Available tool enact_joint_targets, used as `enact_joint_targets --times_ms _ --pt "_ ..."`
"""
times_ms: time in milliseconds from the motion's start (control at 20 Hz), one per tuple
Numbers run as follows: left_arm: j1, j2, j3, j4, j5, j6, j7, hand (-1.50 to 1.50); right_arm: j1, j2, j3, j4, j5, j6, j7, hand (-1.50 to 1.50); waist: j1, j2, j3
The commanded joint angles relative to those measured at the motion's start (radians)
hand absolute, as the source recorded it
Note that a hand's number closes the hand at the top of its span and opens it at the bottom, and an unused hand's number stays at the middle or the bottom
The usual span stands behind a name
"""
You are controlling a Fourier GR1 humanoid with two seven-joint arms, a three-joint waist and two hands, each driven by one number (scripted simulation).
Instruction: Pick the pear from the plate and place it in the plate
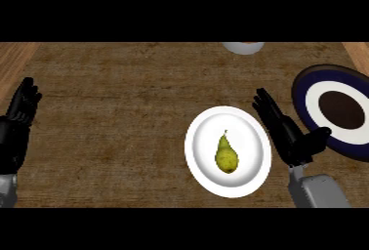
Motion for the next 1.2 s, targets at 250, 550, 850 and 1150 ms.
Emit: enact_joint_targets --times_ms 250,550,850,1150 --pt "0.016 -0.158 -0.119 0.110 -0.006 0.030 0.112 0.00 -0.291 0.104 0.020 0.153 -0.275 0.215 0.346 1.50 -0.004 0.012 -0.010" --pt "0.071 -0.188 -0.145 0.070 0.015 0.031 0.173 0.00 -0.167 -0.125 0.221 0.126 0.364 0.030 0.011 1.50 -0.028 -0.003 -0.008" --pt "0.018 -0.239 -0.159 0.182 -0.019 0.044 0.127 0.00 -0.083 0.027 0.045 0.253 -0.039 0.233 -0.140 -1.50 -0.034 0.005 -0.008" --pt "0.013 -0.258 -0.157 0.198 -0.025 0.029 0.117 0.00 -0.244 -0.113 0.185 0.286 0.199 0.354 -0.105 -1.50 -0.020 -0.001 -0.010"
